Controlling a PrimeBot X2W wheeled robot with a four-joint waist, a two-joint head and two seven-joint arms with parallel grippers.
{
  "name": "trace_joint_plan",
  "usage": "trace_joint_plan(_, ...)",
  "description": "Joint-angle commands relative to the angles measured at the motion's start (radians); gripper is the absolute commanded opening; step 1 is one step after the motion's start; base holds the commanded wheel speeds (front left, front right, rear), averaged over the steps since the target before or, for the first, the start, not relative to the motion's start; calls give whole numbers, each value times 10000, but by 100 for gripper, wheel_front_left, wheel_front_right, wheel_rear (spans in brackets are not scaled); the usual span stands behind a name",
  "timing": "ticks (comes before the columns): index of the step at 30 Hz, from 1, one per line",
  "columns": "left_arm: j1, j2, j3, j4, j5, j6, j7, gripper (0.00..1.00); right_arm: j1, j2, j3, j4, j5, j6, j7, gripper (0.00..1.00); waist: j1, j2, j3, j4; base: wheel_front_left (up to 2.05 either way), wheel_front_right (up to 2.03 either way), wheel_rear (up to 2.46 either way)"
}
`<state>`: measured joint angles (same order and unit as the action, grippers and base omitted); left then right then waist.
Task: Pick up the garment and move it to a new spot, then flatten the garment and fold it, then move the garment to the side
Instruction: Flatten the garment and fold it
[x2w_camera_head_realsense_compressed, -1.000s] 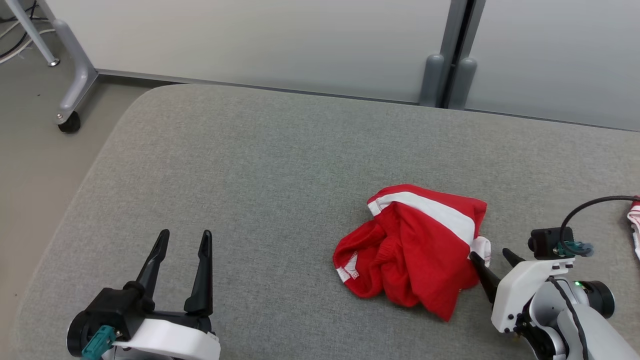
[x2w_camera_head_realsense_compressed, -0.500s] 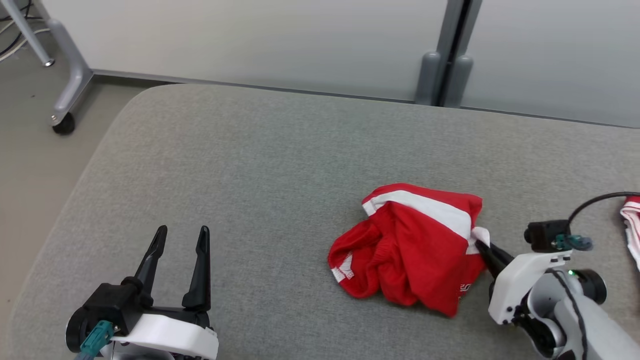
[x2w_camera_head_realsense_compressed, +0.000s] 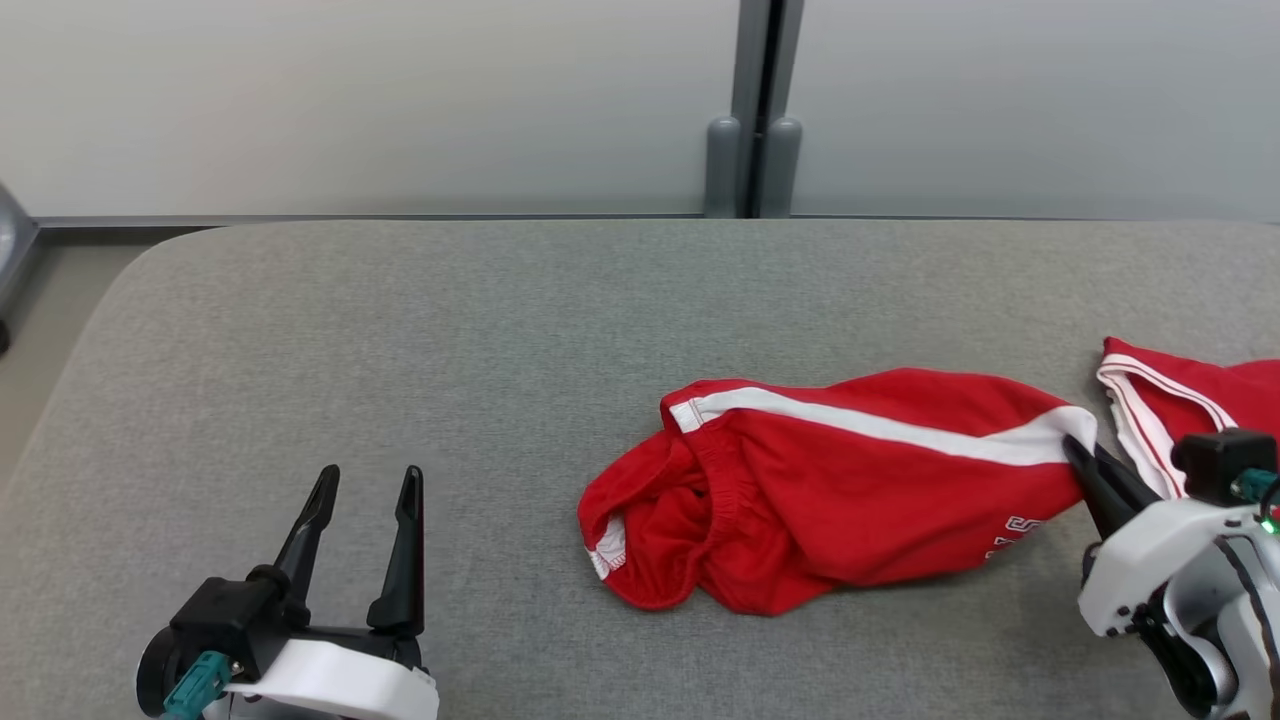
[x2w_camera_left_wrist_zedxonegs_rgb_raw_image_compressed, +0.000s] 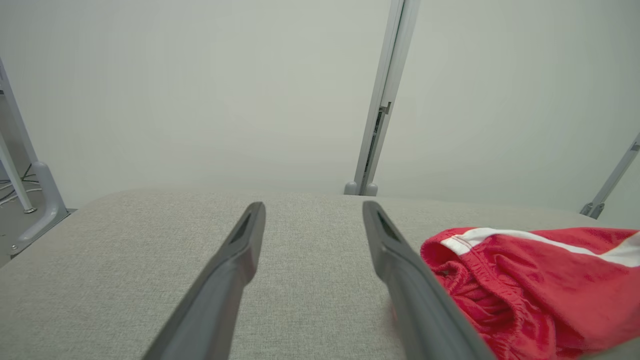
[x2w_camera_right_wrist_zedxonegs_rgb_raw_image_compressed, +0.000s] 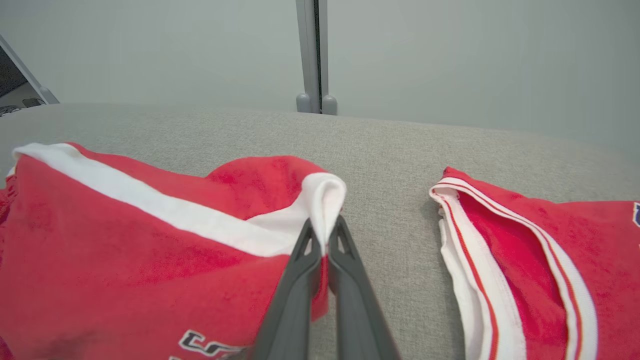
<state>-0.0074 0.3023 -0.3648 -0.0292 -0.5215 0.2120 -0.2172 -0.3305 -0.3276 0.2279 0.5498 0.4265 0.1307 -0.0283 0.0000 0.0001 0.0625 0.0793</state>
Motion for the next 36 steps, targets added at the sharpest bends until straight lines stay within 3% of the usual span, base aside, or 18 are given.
trace_joint_plan(1, -53, 68, 28, -3, -15, -27, -16, 100, 202, -18, -146, -48, -97, 4, -2, 0, 0, -1, 62, -168, 0, 0, 0)
trace_joint_plan(3, -140, 80, 16, -15, 8, -30, 2, 100, 461, 108, -474, -59, -265, 4, 122, 0, 0, -1, 136, -260, 0, 0, 0)
trace_joint_plan(5, -203, 91, 6, -15, 14, -28, 11, 100, 686, 275, -731, -3, -417, 4, 273, 47, 0, -1, 189, -321, 0, 0, 0)
trace_joint_plan(6, -230, 103, -3, -7, 13, -33, 29, 100, 756, 343, -845, 23, -507, 4, 339, 100, 0, -1, 214, -346, 0, 0, 0)
trace_joint_plan(17, -236, 180, -30, 98, -78, 4, 127, 100, 795, 1162, -1958, -841, -1516, 4, -397, 100, 0, -1, -61, -657, 0, 0, 0)
trace_joint_plan(28, -43, 278, 20, -99, -127, 127, 123, 100, 1484, 1787, -1800, -3403, -1809, 4, -1010, 100, 0, -1, -384, -691, 0, 0, 0)
trace_joint_plan(36, -116, 206, -120, -112, -134, 112, 133, 100, 1954, 2024, -1818, -3982, -1826, 4, -838, 100, 0, -1, -292, -670, 0, 0, 0)
